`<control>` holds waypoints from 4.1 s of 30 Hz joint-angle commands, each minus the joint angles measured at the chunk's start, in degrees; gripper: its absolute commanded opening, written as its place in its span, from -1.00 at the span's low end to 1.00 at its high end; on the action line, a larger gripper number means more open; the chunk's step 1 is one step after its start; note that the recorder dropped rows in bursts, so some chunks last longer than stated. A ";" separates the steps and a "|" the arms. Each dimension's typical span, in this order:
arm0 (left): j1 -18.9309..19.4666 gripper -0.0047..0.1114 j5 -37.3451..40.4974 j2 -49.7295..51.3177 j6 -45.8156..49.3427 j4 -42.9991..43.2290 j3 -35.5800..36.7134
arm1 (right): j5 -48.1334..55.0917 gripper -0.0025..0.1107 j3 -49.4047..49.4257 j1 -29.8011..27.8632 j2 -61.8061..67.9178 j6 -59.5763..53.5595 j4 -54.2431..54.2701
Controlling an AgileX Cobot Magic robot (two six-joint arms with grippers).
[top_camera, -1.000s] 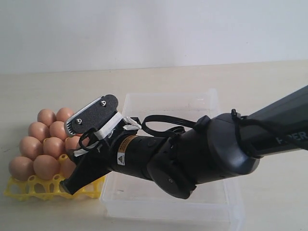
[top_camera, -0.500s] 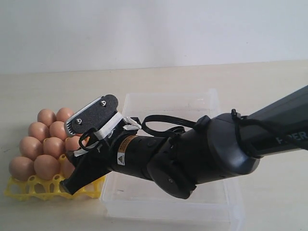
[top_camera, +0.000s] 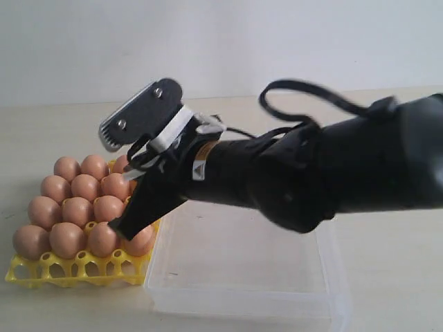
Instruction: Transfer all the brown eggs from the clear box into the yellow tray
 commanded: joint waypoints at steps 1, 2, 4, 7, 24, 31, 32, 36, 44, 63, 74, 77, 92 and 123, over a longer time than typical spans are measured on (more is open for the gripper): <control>-0.33 -0.92 -0.52 -0.32 -0.29 -0.14 -0.23 | 8.68 -0.96 0.13 -3.84 -5.77 -1.29 0.97; -0.33 -0.92 -0.52 -0.32 -0.29 -0.14 -0.23 | 10.34 -0.96 0.13 -4.79 -6.86 -0.56 0.97; -0.33 -0.92 -0.52 -0.32 -0.29 -0.14 -0.23 | 11.46 -0.96 0.13 -6.57 -7.76 1.47 -0.37; -0.33 -0.92 -0.52 -0.32 -0.29 -0.14 -0.23 | 8.25 -0.96 1.76 -9.28 -9.34 2.33 -3.25; -0.33 -0.92 -0.52 -0.32 -0.29 -0.14 -0.23 | 7.31 -0.96 18.86 -30.05 -35.00 0.65 -8.70; -0.33 -0.92 -0.52 -0.32 -0.29 -0.14 -0.23 | 3.45 -0.96 29.11 -37.56 -47.93 0.65 -8.33; -0.33 -0.92 -0.52 -0.32 -0.29 -0.14 -0.23 | 3.45 -0.96 30.63 -38.83 -50.29 0.65 -8.17; -0.33 -0.92 -0.52 -0.32 -0.29 -0.14 -0.23 | 3.45 -0.96 36.52 -43.82 -60.22 0.65 -8.29; -0.33 -0.92 -0.52 -0.32 -0.29 -0.14 -0.23 | 3.79 -0.96 47.33 -45.74 -79.07 0.65 -7.60; -0.33 -0.92 -0.52 -0.32 -0.29 -0.14 -0.23 | 11.33 -0.96 55.24 -50.57 -98.97 0.75 3.53; -0.33 -0.92 -0.52 -0.32 -0.29 -0.14 -0.23 | 11.22 -0.96 55.24 -50.57 -98.97 0.75 3.97; -0.33 -0.92 -0.52 -0.32 -0.29 -0.14 -0.23 | 11.22 -0.96 55.24 -50.57 -98.97 0.75 3.97; -0.33 -0.92 -0.52 -0.32 -0.29 -0.14 -0.23 | 11.45 -0.96 55.24 -50.57 -98.97 15.13 0.46; -0.33 -0.92 -0.52 -0.32 -0.29 -0.14 -0.23 | 11.45 -0.96 55.24 -51.92 -98.97 15.13 0.96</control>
